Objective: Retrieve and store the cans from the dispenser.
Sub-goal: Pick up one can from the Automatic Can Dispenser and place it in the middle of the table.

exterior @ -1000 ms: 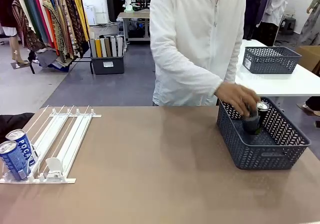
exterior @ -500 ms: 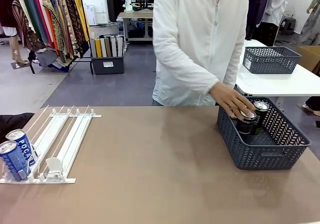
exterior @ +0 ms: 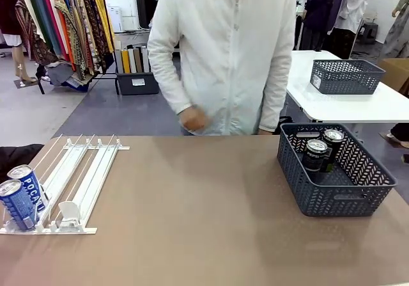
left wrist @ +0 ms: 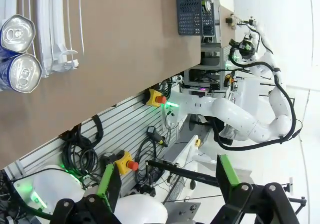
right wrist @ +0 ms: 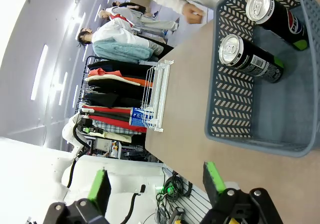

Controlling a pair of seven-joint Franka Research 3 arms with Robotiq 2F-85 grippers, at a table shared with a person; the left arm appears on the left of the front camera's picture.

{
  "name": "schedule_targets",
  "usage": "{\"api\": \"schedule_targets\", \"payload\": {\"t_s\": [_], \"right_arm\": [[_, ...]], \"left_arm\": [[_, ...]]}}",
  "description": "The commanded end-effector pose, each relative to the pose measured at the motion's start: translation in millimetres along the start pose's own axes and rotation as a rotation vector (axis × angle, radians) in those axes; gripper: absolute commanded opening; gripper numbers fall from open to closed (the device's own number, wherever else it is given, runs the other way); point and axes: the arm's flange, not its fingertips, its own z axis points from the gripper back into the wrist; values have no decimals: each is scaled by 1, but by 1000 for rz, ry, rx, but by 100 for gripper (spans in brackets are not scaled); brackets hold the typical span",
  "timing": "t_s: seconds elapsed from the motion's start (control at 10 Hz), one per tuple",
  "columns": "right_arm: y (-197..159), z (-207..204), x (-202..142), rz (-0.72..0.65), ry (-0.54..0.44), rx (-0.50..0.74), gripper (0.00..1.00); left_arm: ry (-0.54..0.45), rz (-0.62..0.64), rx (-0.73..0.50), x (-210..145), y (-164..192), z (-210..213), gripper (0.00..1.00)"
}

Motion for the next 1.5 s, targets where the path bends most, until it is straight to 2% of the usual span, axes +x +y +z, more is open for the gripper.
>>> {"api": "schedule_targets", "payload": {"t_s": [0.0,0.1,0.2,0.3,0.5,0.7,0.8,0.9,1.0,1.4], "right_arm": [[2,3,1,15,11,4,100],[2,3,1,15,11,4,100],[2,3,1,15,11,4,100],[2,3,1,15,11,4,100],[2,3,1,15,11,4,100],[2,3,1,15,11,4,100],[2,3,1,15,11,4,100],[2,3,1,15,11,4,100],[2,3,1,15,11,4,100],[2,3,1,15,11,4,100]], "left_arm": [[-4,-19,-23,-2,-1,-1,100],[0,0,0,0,0,0,100],[133,-15,124,-4,2,-15,100],[187,2,322,-7,6,-25,100],[299,8,587,-8,8,-45,100],[282,-3,772,13,6,-74,100],[242,-30,879,28,4,-89,100],[164,-28,905,38,-1,-96,100],[295,-32,791,21,-2,-74,100],[273,-29,806,27,-1,-84,100]]}}
